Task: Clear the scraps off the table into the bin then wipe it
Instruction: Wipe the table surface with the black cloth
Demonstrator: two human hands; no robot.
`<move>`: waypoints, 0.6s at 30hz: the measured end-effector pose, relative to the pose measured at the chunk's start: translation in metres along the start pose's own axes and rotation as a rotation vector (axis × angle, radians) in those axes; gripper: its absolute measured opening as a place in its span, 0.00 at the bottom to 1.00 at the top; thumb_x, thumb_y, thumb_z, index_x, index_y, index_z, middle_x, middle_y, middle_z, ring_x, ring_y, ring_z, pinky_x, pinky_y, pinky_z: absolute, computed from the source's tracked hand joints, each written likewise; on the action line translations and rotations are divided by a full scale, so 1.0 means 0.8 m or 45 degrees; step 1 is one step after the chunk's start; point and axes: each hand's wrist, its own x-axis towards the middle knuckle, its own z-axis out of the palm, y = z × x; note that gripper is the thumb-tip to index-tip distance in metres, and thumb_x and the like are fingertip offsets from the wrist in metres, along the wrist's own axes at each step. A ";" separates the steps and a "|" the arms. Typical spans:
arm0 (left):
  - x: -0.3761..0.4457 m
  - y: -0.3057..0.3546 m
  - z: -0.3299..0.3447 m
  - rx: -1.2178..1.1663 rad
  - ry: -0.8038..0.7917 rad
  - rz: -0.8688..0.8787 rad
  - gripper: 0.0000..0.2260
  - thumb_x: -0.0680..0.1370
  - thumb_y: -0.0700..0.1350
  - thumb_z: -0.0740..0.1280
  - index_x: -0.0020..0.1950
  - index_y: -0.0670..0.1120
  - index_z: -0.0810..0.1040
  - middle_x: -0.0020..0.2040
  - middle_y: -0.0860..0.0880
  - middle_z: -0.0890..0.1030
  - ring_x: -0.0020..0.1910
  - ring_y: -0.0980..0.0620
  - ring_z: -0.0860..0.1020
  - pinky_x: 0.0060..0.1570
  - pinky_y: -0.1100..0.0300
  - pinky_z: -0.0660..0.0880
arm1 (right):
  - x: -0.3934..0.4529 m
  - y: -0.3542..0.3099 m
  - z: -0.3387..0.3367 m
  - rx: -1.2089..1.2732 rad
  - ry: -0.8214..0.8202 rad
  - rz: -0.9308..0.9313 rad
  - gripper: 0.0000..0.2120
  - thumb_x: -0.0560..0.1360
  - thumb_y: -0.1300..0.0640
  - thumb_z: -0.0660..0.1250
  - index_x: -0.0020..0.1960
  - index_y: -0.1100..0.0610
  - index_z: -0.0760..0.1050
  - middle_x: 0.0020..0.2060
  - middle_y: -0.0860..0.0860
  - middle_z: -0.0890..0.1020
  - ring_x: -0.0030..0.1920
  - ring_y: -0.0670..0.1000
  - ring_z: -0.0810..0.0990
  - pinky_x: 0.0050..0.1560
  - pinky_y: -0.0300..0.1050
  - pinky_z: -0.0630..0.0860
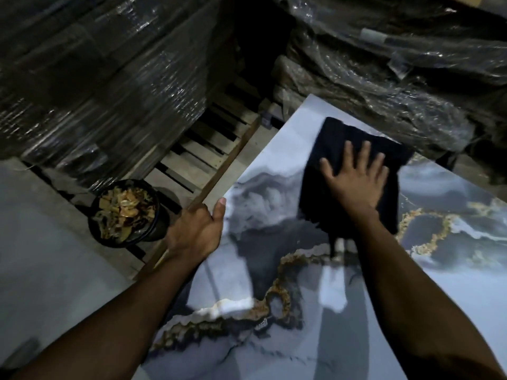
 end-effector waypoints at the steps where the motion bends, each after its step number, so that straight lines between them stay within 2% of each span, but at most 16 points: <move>1: -0.005 0.004 -0.001 -0.032 0.002 -0.014 0.36 0.78 0.68 0.39 0.62 0.46 0.75 0.59 0.38 0.78 0.58 0.37 0.77 0.56 0.47 0.71 | 0.006 0.015 -0.005 0.006 0.010 0.060 0.38 0.76 0.28 0.45 0.80 0.46 0.46 0.80 0.54 0.44 0.78 0.63 0.41 0.76 0.61 0.39; 6: -0.009 0.006 -0.005 -0.053 0.082 0.042 0.34 0.80 0.65 0.42 0.55 0.42 0.78 0.52 0.36 0.81 0.52 0.36 0.79 0.49 0.50 0.74 | 0.068 0.006 -0.018 0.003 0.018 0.089 0.38 0.76 0.29 0.44 0.80 0.47 0.44 0.80 0.55 0.43 0.78 0.65 0.40 0.75 0.63 0.38; 9: -0.007 0.006 -0.003 -0.071 0.097 0.036 0.32 0.80 0.65 0.45 0.51 0.41 0.79 0.49 0.37 0.82 0.51 0.37 0.80 0.48 0.50 0.75 | 0.103 -0.037 -0.018 -0.041 0.005 -0.050 0.37 0.77 0.30 0.44 0.80 0.47 0.44 0.80 0.55 0.44 0.78 0.65 0.41 0.76 0.62 0.39; 13: 0.000 0.000 0.006 -0.043 0.112 0.026 0.33 0.79 0.67 0.43 0.45 0.45 0.79 0.44 0.41 0.83 0.46 0.40 0.81 0.47 0.52 0.77 | 0.135 -0.091 -0.016 -0.129 -0.020 -0.324 0.32 0.80 0.33 0.43 0.80 0.45 0.44 0.80 0.54 0.45 0.78 0.64 0.43 0.76 0.61 0.40; 15: 0.002 -0.001 0.010 -0.051 0.092 -0.011 0.34 0.78 0.67 0.42 0.46 0.46 0.79 0.44 0.42 0.82 0.46 0.41 0.81 0.48 0.52 0.76 | 0.142 -0.104 -0.017 -0.178 -0.023 -0.460 0.30 0.81 0.36 0.44 0.80 0.44 0.47 0.80 0.54 0.45 0.78 0.62 0.45 0.76 0.60 0.41; 18: 0.002 0.002 0.011 -0.078 0.110 -0.020 0.32 0.79 0.67 0.44 0.52 0.46 0.79 0.48 0.41 0.82 0.50 0.39 0.80 0.51 0.52 0.75 | 0.129 -0.113 -0.013 -0.255 0.009 -0.659 0.26 0.82 0.40 0.44 0.77 0.48 0.58 0.80 0.54 0.51 0.78 0.62 0.46 0.76 0.59 0.44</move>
